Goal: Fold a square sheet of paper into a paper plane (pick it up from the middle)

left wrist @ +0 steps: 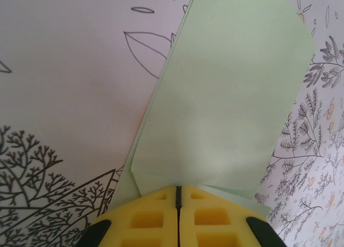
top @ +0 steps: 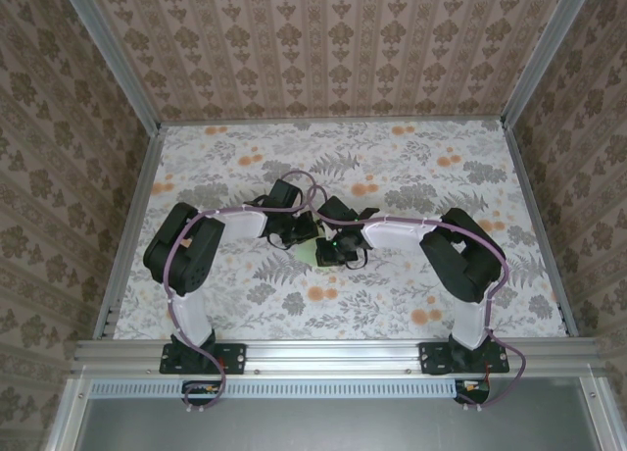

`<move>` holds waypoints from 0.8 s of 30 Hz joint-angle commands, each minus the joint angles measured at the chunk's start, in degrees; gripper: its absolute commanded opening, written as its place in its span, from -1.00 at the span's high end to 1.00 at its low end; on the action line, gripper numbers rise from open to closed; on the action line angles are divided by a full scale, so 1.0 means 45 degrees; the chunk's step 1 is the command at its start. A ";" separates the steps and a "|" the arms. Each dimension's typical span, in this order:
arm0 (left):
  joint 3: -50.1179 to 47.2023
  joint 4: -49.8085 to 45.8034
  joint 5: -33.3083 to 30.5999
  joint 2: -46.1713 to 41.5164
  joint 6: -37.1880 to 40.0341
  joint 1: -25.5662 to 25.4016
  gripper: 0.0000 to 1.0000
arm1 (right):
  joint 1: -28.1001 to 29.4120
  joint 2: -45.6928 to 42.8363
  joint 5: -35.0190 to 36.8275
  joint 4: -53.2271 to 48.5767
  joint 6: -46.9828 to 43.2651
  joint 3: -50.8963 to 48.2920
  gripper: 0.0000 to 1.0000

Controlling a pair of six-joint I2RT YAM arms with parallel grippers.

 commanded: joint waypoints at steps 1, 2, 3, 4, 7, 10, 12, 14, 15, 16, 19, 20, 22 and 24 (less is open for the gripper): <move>-0.0765 -0.1795 -0.1348 0.1324 -0.0145 -0.0053 0.85 | -0.0058 0.0209 0.0032 -0.0569 -0.0135 -0.0304 0.83; -0.0770 -0.1775 -0.1347 0.1290 -0.0150 -0.0033 0.85 | -0.0060 0.0145 0.0011 -0.0542 -0.0133 -0.0409 0.83; -0.0811 -0.1785 -0.1348 0.1281 -0.0138 -0.0015 0.85 | -0.0052 0.0076 -0.0030 -0.0483 -0.0133 -0.0520 0.83; -0.0829 -0.1792 -0.1348 0.1280 -0.0155 0.0005 0.85 | -0.0050 -0.0026 -0.0050 -0.0427 -0.0133 -0.0707 0.83; -0.0869 -0.1796 -0.1340 0.1280 -0.0191 0.0045 0.85 | -0.0077 -0.0258 -0.0233 -0.0207 -0.0114 -0.1248 0.83; -0.0944 -0.1756 -0.1349 0.1341 -0.0211 0.0101 0.85 | -0.0109 -0.0563 -0.0543 0.0257 -0.0009 -0.1928 0.83; -0.0972 -0.1712 -0.1323 0.1362 -0.0214 0.0123 0.86 | -0.0191 -0.0820 -0.0719 0.0537 0.0035 -0.2319 0.83; -0.0985 -0.1697 -0.1289 0.1363 -0.0228 0.0143 0.86 | -0.0291 -0.1139 -0.0940 0.0824 0.0021 -0.2602 0.83; -0.0979 -0.1693 -0.1272 0.1363 -0.0222 0.0143 0.86 | -0.0353 -0.1265 -0.1016 0.0900 0.0019 -0.2633 0.83; -0.0962 -0.1696 -0.1234 0.1346 -0.0204 0.0158 0.86 | -0.0394 -0.1437 -0.1127 0.1011 -0.0024 -0.2637 0.83; -0.0961 -0.1609 -0.1163 0.1320 -0.0194 0.0160 0.86 | -0.0545 -0.1840 -0.1184 0.1216 -0.0066 -0.2376 0.83; -0.0953 -0.1590 -0.1109 0.1301 -0.0194 0.0162 0.86 | -0.0578 -0.1923 -0.1159 0.1230 -0.0040 -0.2178 0.83; -0.0936 -0.1523 -0.0999 0.1277 -0.0159 0.0147 0.86 | -0.0626 -0.1946 -0.1101 0.1247 0.0038 -0.1793 0.83; -0.0901 -0.1541 -0.0942 0.1285 -0.0155 0.0143 0.86 | -0.0628 -0.1838 -0.0984 0.1331 0.0138 -0.1479 0.83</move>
